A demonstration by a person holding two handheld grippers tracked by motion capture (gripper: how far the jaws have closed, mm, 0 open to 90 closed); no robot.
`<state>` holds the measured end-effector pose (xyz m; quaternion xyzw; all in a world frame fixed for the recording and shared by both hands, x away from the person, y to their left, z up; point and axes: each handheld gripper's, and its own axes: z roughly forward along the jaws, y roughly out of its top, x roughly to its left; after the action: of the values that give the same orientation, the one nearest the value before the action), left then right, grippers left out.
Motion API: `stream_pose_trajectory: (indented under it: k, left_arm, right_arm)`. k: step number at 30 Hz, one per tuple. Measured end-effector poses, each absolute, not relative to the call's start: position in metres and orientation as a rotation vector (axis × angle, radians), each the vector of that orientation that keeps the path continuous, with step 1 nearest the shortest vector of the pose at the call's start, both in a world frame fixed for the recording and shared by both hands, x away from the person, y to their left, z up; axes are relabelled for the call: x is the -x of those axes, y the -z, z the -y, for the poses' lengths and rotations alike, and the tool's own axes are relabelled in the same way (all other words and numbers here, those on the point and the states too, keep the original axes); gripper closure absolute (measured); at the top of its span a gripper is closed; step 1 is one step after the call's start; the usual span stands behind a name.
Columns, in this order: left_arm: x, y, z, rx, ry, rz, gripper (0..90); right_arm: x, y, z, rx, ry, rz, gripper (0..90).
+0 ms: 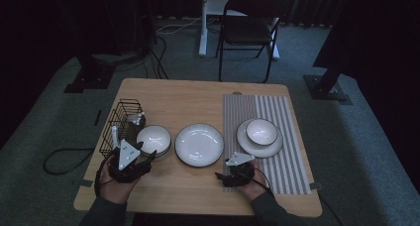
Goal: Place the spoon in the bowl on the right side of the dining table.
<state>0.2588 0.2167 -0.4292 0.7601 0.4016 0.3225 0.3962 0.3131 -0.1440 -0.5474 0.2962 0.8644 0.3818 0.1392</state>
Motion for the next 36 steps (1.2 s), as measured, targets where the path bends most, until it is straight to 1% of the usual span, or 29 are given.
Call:
stream_pose_trajectory:
  k: [3,10,19,30,36]
  left_arm:
    - [-0.258,0.427,-0.22,-1.919,-0.854,-1.039,46.0]
    - [-0.257,0.423,-0.232,-1.892,-0.907,-1.086,46.2]
    - [-0.256,0.423,-0.246,-1.875,-0.954,-1.162,49.8]
    - [-0.257,0.428,-0.254,-1.908,-0.97,-1.219,60.7]
    - [-0.258,0.428,-0.257,-1.919,-0.98,-1.224,69.5]
  right_arm:
    - [-0.313,0.547,0.144,-0.862,-1.097,-2.495,29.7]
    - [-0.314,0.547,0.144,-0.869,-1.097,-2.495,29.6]
    - [-0.313,0.547,0.144,-0.868,-1.097,-2.497,29.4]
    - [-0.313,0.547,0.144,-0.866,-1.096,-2.496,29.4]
    - [-0.313,0.547,0.144,-0.865,-1.096,-2.496,29.4]
